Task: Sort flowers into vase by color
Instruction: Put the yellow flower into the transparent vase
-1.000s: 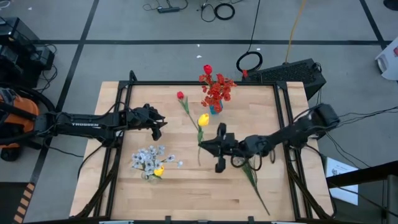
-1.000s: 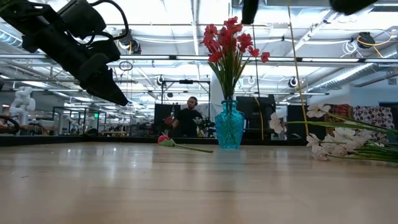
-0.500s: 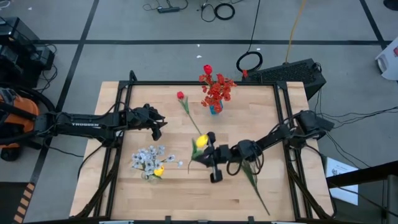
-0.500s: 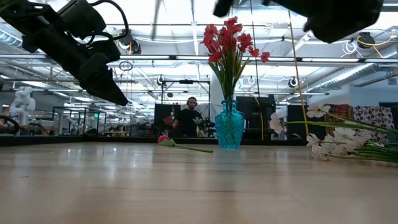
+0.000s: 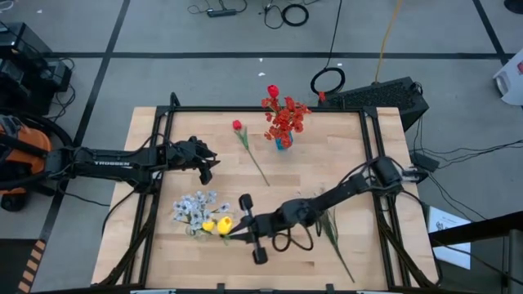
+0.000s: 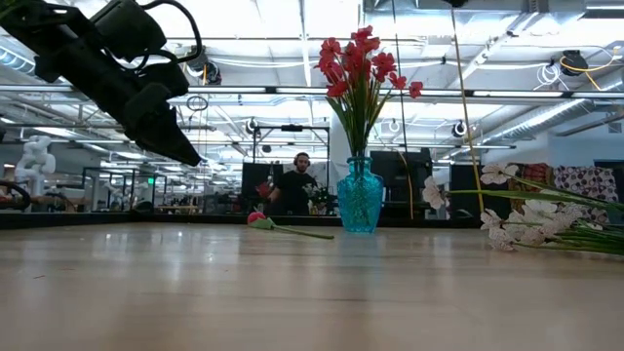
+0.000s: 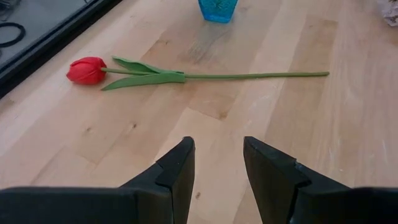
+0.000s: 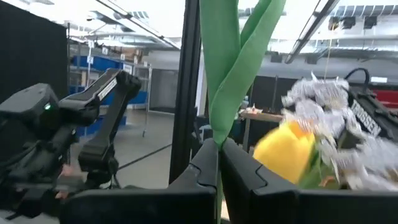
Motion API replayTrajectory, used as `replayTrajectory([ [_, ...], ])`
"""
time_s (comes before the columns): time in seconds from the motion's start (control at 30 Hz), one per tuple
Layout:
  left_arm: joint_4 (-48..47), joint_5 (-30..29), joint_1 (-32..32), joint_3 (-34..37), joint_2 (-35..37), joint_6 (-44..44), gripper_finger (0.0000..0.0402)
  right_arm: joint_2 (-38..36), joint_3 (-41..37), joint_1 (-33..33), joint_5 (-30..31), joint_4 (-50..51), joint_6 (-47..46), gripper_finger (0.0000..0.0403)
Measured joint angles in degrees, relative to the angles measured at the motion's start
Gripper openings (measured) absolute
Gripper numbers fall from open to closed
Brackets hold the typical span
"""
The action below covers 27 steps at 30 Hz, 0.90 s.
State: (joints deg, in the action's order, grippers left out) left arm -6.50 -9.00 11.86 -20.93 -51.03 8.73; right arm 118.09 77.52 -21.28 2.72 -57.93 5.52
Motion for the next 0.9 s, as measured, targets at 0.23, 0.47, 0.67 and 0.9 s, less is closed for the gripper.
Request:
replayTrajectory([
  [0.23,-0.3,1.7,0.0,0.0,0.0,-0.1,0.0145,6.6,12.7,0.2,0.7,4.8,1.3,0.0000],
  [0.47,-0.6,1.9,0.0,0.0,0.0,-0.4,0.0145,11.8,22.6,0.7,1.9,5.0,7.4,0.0000],
  [0.67,-0.6,2.8,0.0,0.0,0.0,-0.2,0.0145,15.6,28.2,2.7,1.9,5.1,7.6,0.0000],
  [0.9,-0.5,3.2,0.0,0.0,0.0,0.8,0.0145,20.1,33.9,4.3,2.1,8.5,7.2,0.0000],
])
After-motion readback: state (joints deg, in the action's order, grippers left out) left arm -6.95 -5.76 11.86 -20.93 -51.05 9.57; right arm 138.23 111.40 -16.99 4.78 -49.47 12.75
